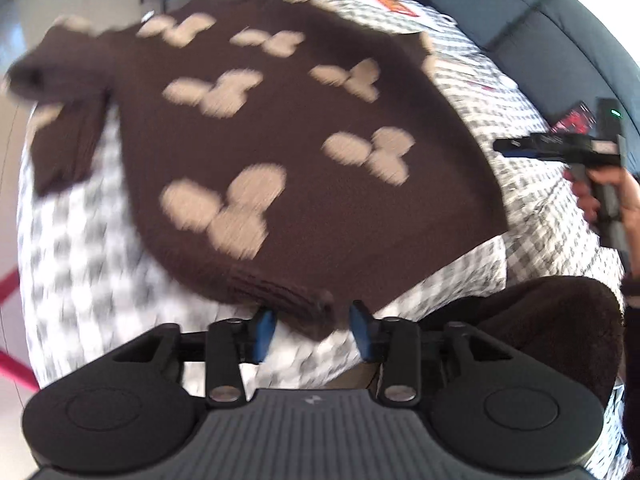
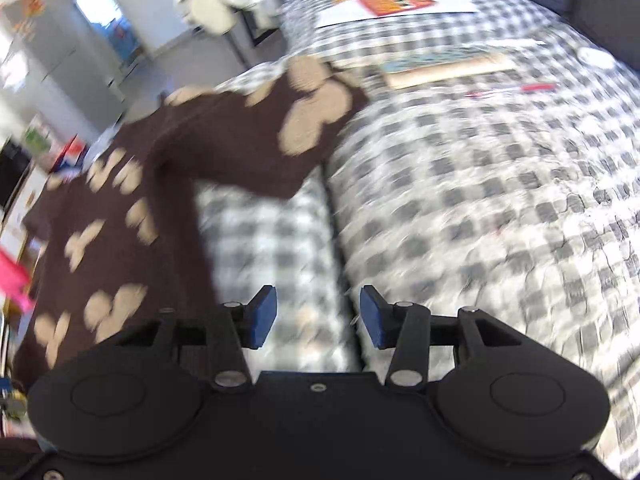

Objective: Fold clothes
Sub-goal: 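Grasp the sweater sleeve cuff with the right gripper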

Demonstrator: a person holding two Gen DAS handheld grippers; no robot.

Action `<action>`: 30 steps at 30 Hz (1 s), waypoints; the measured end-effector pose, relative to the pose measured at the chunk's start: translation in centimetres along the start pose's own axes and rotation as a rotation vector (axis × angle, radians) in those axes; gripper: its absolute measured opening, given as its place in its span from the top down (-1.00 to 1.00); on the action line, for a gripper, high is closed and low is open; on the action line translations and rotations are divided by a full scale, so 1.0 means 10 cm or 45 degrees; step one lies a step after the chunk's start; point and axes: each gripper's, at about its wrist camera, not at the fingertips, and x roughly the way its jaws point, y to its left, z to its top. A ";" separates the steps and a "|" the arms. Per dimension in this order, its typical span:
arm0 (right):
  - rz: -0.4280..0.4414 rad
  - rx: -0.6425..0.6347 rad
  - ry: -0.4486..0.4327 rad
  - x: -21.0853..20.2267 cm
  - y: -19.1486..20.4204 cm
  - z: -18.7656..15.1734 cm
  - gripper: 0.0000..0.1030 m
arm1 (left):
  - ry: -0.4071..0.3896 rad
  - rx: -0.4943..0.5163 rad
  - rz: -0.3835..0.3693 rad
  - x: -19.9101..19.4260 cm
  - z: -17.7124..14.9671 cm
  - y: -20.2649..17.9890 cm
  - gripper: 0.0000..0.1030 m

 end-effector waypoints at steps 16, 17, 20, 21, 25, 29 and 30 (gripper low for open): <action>0.180 0.085 -0.155 0.77 -0.24 0.64 0.16 | 0.017 0.208 -0.030 0.84 1.68 -1.05 -0.17; 0.187 0.084 -0.172 0.80 -0.24 0.66 0.20 | 0.014 0.210 -0.028 0.87 1.71 -1.06 -0.18; 0.224 0.098 -0.208 0.89 -0.26 0.73 0.21 | -0.025 0.211 -0.014 1.18 2.02 -1.28 -0.23; 0.240 0.107 -0.212 0.91 -0.28 0.76 0.21 | -0.033 0.208 -0.015 1.28 2.12 -1.34 -0.23; 0.335 0.120 -0.246 1.02 -0.38 0.78 0.22 | -0.048 0.180 -0.002 1.60 2.42 -1.45 -0.24; 0.460 0.152 -0.275 1.07 -0.45 0.77 0.38 | -0.052 0.127 0.025 1.89 2.73 -1.53 -0.24; 0.491 0.167 -0.274 1.09 -0.47 0.77 0.40 | -0.045 0.104 0.035 2.01 2.84 -1.56 -0.25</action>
